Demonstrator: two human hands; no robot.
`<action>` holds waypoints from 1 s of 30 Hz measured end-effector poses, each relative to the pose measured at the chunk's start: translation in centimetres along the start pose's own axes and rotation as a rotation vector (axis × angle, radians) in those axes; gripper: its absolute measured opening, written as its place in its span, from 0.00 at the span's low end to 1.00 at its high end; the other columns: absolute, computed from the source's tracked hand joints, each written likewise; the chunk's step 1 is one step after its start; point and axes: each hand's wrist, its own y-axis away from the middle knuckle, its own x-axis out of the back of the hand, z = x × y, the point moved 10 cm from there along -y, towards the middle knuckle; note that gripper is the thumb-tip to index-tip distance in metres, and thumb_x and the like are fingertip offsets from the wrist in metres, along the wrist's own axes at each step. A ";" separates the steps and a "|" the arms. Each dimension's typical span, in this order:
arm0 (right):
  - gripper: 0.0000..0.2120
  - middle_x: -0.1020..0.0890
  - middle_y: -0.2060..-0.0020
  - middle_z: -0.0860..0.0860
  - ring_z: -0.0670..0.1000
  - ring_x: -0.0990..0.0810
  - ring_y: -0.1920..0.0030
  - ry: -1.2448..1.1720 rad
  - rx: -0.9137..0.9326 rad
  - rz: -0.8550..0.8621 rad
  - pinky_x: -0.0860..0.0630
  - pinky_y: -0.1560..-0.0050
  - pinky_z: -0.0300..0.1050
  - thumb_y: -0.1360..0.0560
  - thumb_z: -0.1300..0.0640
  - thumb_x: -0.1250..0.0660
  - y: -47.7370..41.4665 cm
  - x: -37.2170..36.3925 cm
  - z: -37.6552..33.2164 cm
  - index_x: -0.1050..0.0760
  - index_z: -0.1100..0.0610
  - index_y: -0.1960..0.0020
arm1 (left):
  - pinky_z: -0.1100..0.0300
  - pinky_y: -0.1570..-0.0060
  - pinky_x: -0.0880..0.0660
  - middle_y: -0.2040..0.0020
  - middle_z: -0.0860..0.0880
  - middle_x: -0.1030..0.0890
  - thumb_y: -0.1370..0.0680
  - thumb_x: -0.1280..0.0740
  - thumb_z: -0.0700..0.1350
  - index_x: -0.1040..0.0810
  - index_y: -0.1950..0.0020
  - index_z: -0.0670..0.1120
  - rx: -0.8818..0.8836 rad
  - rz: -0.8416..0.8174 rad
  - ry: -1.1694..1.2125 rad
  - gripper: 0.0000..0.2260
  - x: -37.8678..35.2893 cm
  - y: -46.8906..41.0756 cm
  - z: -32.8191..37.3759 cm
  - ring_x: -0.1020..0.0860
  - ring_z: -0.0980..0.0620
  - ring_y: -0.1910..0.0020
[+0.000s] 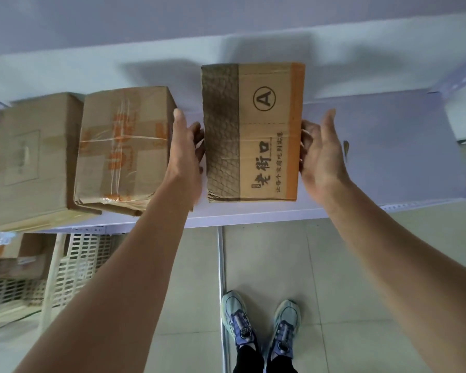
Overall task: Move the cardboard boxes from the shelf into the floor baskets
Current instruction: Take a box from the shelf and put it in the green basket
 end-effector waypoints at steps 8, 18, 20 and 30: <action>0.38 0.20 0.27 0.50 0.51 0.22 0.27 -0.072 0.095 0.004 0.31 0.23 0.53 0.15 0.32 0.60 0.8 0.5 -2.0 0.30 0.53 0.20 | 0.40 0.16 0.40 0.19 0.53 0.26 0.18 0.57 0.75 0.30 0.16 0.53 -0.110 -0.073 0.010 0.41 -1.2 1.5 2.1 0.30 0.53 0.19; 0.42 0.17 0.31 0.50 0.49 0.19 0.30 -0.071 0.018 0.032 0.31 0.25 0.51 0.17 0.30 0.64 2.3 1.8 0.3 0.25 0.51 0.23 | 0.52 0.29 0.32 0.35 0.60 0.16 0.15 0.56 0.72 0.22 0.24 0.58 -0.053 -0.074 -0.015 0.34 -1.3 2.0 -0.7 0.23 0.58 0.30; 0.41 0.16 0.33 0.51 0.50 0.18 0.32 -0.032 0.012 0.058 0.29 0.27 0.52 0.17 0.29 0.63 2.3 2.0 -0.1 0.25 0.51 0.24 | 0.53 0.30 0.30 0.34 0.58 0.15 0.15 0.55 0.72 0.20 0.26 0.58 -0.044 -0.068 -0.022 0.33 -1.6 2.2 -0.3 0.22 0.57 0.29; 0.35 0.22 0.32 0.67 0.68 0.25 0.27 -0.134 -0.025 0.089 0.29 0.25 0.68 0.15 0.32 0.58 3.0 2.0 -1.2 0.22 0.56 0.47 | 0.36 0.26 0.25 0.30 0.41 0.16 0.16 0.54 0.73 0.20 0.26 0.45 -0.099 -0.130 0.074 0.41 -2.2 3.6 0.7 0.19 0.38 0.29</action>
